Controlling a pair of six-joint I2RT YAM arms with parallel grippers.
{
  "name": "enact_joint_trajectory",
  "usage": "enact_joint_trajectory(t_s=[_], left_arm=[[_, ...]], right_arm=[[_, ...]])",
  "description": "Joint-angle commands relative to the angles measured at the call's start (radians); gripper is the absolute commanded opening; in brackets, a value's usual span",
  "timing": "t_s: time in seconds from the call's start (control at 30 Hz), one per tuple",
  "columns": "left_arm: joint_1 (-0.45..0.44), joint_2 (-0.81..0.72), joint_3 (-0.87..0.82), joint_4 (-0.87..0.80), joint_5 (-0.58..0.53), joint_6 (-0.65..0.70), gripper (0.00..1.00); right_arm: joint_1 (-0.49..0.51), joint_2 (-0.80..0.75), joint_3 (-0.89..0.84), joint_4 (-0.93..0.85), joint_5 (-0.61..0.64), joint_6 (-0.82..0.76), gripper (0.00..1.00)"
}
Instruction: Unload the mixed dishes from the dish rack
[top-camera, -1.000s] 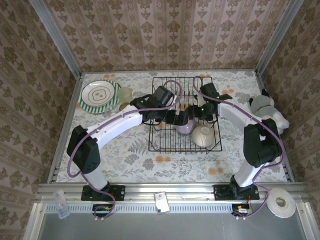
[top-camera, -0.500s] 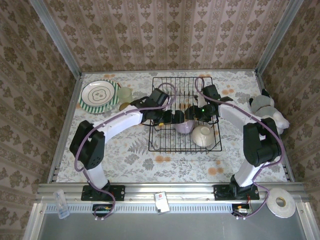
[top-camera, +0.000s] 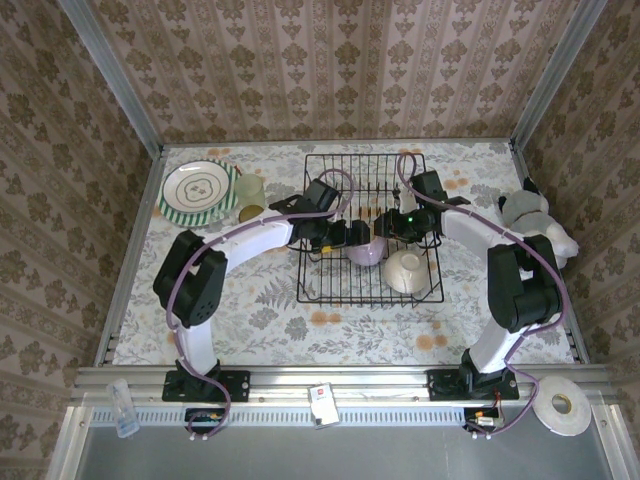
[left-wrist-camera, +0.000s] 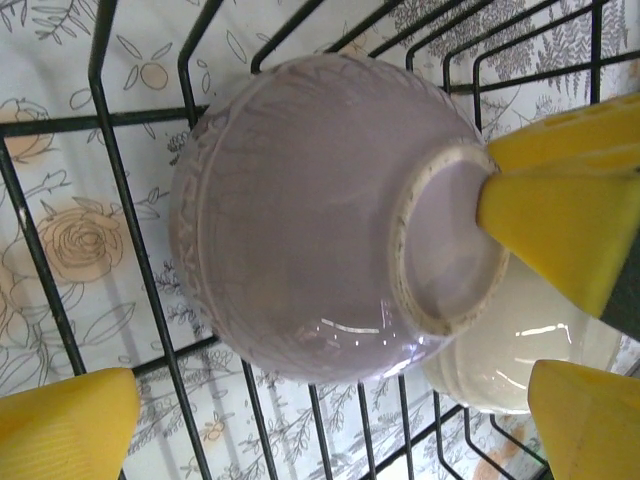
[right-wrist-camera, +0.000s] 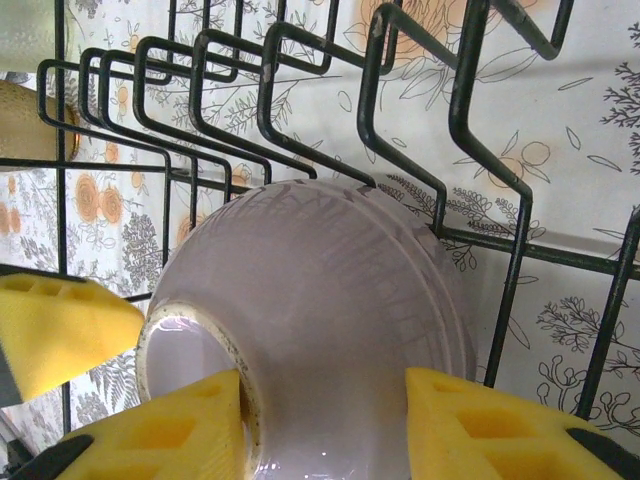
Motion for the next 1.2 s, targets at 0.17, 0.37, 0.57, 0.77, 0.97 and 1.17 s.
enact_joint_trajectory(t_s=[0.17, 0.37, 0.57, 0.77, 0.97, 1.17], left_arm=[[0.02, 0.024, -0.038, 0.113, 0.046, -0.072, 1.0], [0.032, 0.015, -0.065, 0.134, 0.043, -0.086, 1.0], [0.037, 0.02, -0.093, 0.205, 0.081, -0.103, 1.0], [0.042, 0.028, -0.131, 0.306, 0.138, -0.112, 1.0], [0.048, 0.033, -0.163, 0.37, 0.17, -0.127, 1.0], [0.051, 0.058, -0.202, 0.475, 0.21, -0.167, 1.0]], right_arm=[[-0.026, 0.066, -0.066, -0.059, 0.083, 0.033, 0.35], [-0.043, 0.065, -0.08, -0.05, 0.093, 0.047, 0.32], [-0.052, 0.077, -0.083, -0.052, 0.103, 0.057, 0.29], [-0.063, 0.072, -0.091, -0.053, 0.122, 0.061, 0.27], [-0.072, 0.063, -0.098, -0.049, 0.125, 0.073, 0.25], [-0.075, 0.065, -0.101, -0.039, 0.118, 0.08, 0.23]])
